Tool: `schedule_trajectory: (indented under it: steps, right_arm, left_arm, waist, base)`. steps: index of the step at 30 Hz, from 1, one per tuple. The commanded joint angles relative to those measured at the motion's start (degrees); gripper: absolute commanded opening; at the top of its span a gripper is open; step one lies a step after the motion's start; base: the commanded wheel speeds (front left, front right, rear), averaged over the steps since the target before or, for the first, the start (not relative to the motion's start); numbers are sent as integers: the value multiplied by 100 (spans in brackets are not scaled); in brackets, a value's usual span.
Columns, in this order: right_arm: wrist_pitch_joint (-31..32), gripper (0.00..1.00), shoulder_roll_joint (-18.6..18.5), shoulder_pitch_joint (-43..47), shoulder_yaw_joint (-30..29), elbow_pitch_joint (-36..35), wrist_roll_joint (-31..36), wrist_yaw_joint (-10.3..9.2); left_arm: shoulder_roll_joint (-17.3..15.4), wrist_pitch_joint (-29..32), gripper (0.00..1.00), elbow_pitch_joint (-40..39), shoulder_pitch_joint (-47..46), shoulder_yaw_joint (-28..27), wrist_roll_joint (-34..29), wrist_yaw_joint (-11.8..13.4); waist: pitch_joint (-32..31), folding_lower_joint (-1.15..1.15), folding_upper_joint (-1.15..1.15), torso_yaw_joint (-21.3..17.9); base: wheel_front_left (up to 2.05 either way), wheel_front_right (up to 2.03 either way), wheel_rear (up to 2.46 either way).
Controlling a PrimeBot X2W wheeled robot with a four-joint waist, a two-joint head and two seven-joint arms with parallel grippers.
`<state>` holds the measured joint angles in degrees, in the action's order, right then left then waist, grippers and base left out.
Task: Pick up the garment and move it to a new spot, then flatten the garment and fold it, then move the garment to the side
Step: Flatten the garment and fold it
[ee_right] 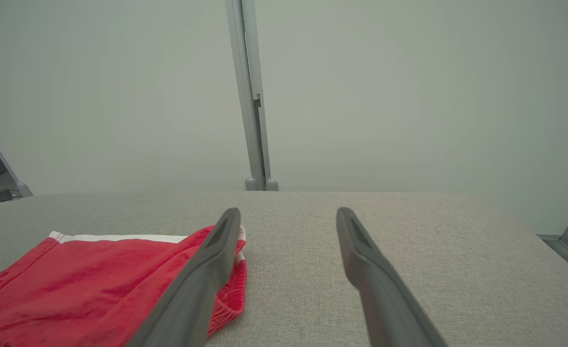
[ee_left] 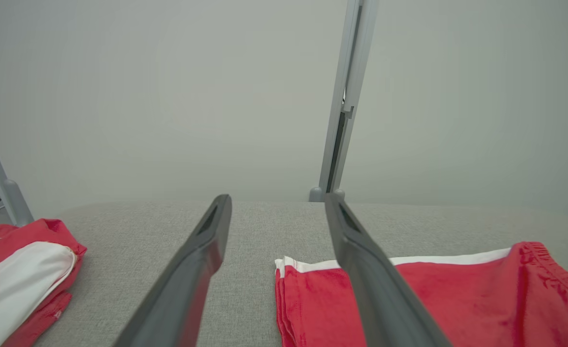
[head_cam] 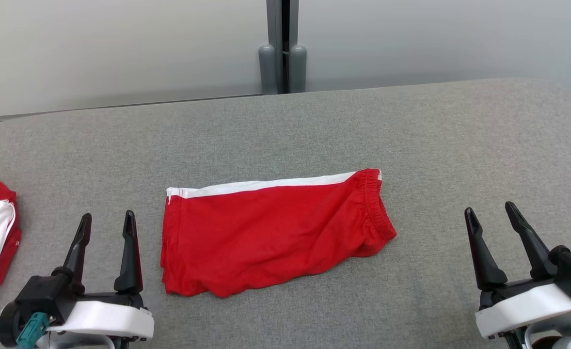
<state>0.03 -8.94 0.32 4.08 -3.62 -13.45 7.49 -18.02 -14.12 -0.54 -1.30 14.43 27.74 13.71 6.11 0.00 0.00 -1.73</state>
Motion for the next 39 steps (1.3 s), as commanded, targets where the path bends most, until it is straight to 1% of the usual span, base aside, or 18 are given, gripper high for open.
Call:
schedule_trajectory:
  steps: [1, 7, 17, 21, 25, 28, 33, 36, 39]
  right_arm:
    - [21, 100, -47, 74, -14, -42, 61, 0]
    - [97, 100, -71, 150, -24, -123, 55, 0]
    - [131, 100, -72, 164, -52, -174, 57, 0]
    - [156, 100, -87, 114, -82, -166, 77, 0]
    - [193, 100, -152, -66, -57, -102, 103, 0]
    - [237, 100, -215, -252, 65, 46, 66, 0]
    - [200, 100, -248, -763, 487, 494, -42, 0]
    - [160, 100, -227, -1113, 723, 842, -92, -1]
    - [149, 100, -219, -1393, 825, 1272, -122, -1]
  left_arm:
    - [-60, 4, 100, -66, 109, -39, 45, -17]
    - [-128, 40, 100, -209, 308, -47, 100, 3]
    - [-156, 165, 100, -313, 308, 13, 97, 53]
    - [-156, 235, 100, -350, 234, 50, 75, 87]
    - [-108, 238, 100, -401, 72, 105, 70, 52]
    - [-62, 220, 100, -394, -102, 161, 63, -8]
    - [50, 218, 100, -241, -442, 284, 43, -96]
    - [124, 180, 100, -137, -648, 361, 4, -160]
    - [160, 152, 100, -22, -823, 422, -11, -226]
  waist:
    - [-60, 0, 0, 9]
    - [-106, 0, 0, 26]
    - [-62, 0, 0, 47]
    - [48, 0, 0, 111]
    - [329, 0, 0, 251]
    - [596, 0, 0, 395]
    - [1010, 0, 0, 637]
    - [1245, 0, 0, 736]
    - [1392, 0, 0, 784]
  base:
    - [0, 0, 0]
    - [0, 0, 0]
    - [0, 0, 0]
    - [0, 0, 0]
    - [0, 0, 0]
    - [0, 0, 0]
    - [0, 0, 0]
    - [0, 0, 0]
    - [0, 0, 0]
